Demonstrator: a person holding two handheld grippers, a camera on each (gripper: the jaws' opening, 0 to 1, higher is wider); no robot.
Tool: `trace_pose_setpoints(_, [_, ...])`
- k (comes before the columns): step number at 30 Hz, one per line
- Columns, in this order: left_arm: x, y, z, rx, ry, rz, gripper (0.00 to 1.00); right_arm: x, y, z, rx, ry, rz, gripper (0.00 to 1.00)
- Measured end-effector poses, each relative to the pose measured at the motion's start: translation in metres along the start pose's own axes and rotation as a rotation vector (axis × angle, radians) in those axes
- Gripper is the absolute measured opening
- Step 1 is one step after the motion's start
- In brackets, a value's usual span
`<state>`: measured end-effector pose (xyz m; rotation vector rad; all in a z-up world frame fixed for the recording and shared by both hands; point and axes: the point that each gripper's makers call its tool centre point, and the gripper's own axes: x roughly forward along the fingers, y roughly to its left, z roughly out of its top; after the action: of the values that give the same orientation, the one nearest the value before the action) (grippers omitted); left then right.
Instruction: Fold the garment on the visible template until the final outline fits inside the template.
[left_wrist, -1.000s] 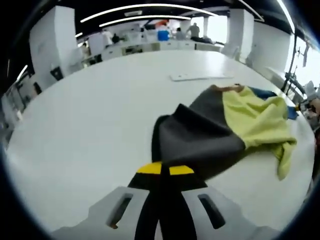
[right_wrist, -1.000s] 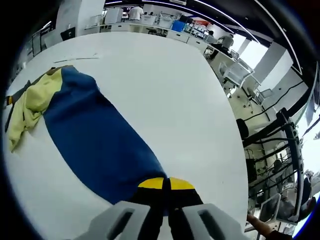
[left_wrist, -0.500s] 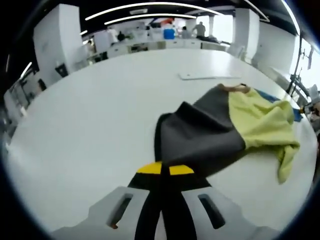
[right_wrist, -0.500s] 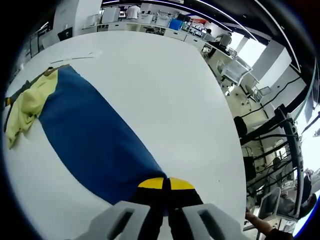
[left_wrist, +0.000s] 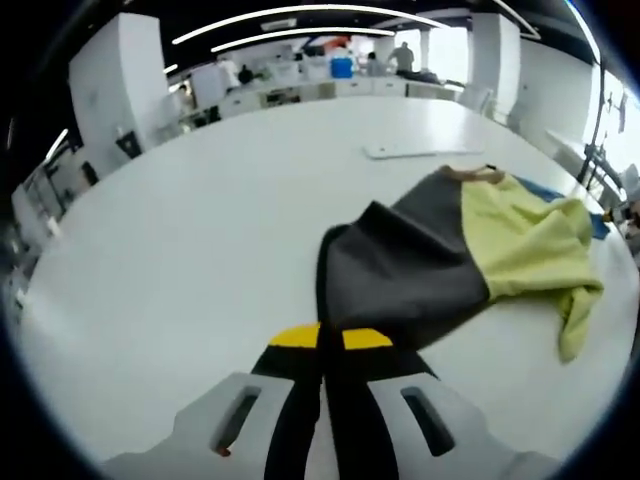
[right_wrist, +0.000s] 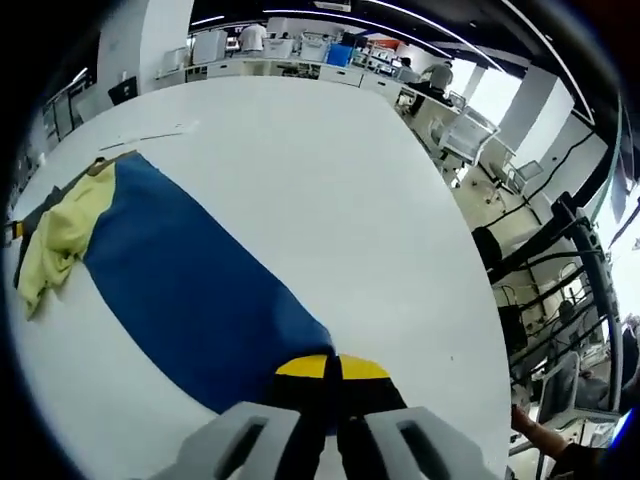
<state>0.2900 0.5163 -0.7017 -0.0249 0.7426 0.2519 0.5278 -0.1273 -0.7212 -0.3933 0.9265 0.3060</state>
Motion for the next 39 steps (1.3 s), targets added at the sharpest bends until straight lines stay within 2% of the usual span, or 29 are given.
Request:
trace_pose_setpoints(1, [-0.002, 0.0, 0.0, -0.005, -0.002, 0.001, 0.08, -0.002, 0.001, 0.002, 0.013, -0.009, 0.004, 0.0])
trace_pose_setpoints(7, [-0.013, -0.006, 0.004, -0.01, -0.024, -0.008, 0.22, -0.012, 0.01, 0.008, 0.047, -0.045, 0.023, 0.14])
trace_pose_setpoints(12, [-0.024, -0.014, 0.012, 0.01, -0.052, -0.025, 0.31, -0.024, 0.028, 0.017, 0.049, -0.092, 0.073, 0.25])
trace_pose_setpoints(18, [-0.036, -0.031, 0.015, 0.082, -0.081, -0.079, 0.42, -0.043, 0.059, 0.029, 0.036, -0.154, 0.165, 0.38])
trace_pose_setpoints(20, [-0.04, -0.04, 0.016, 0.1, -0.092, -0.105, 0.46, -0.05, 0.073, 0.034, 0.006, -0.179, 0.209, 0.44])
trace_pose_setpoints(21, [-0.041, -0.043, 0.017, 0.102, -0.1, -0.125, 0.47, -0.054, 0.084, 0.037, 0.014, -0.192, 0.255, 0.47])
trace_pose_setpoints(23, [-0.045, -0.052, 0.016, 0.097, -0.101, -0.149, 0.51, -0.058, 0.095, 0.037, 0.02, -0.19, 0.302, 0.54])
trace_pose_setpoints(26, [-0.047, -0.062, 0.012, 0.094, -0.093, -0.191, 0.53, -0.069, 0.116, 0.038, -0.015, -0.204, 0.356, 0.59])
trace_pose_setpoints(31, [-0.052, -0.086, 0.013, 0.082, -0.126, -0.273, 0.57, -0.083, 0.147, 0.04, -0.057, -0.23, 0.435, 0.65])
trace_pose_setpoints(33, [-0.054, -0.097, 0.012, 0.105, -0.131, -0.302, 0.58, -0.088, 0.16, 0.04, -0.091, -0.237, 0.47, 0.65])
trace_pose_setpoints(39, [-0.054, -0.123, 0.004, 0.109, -0.13, -0.355, 0.55, -0.095, 0.197, 0.037, -0.18, -0.248, 0.565, 0.66])
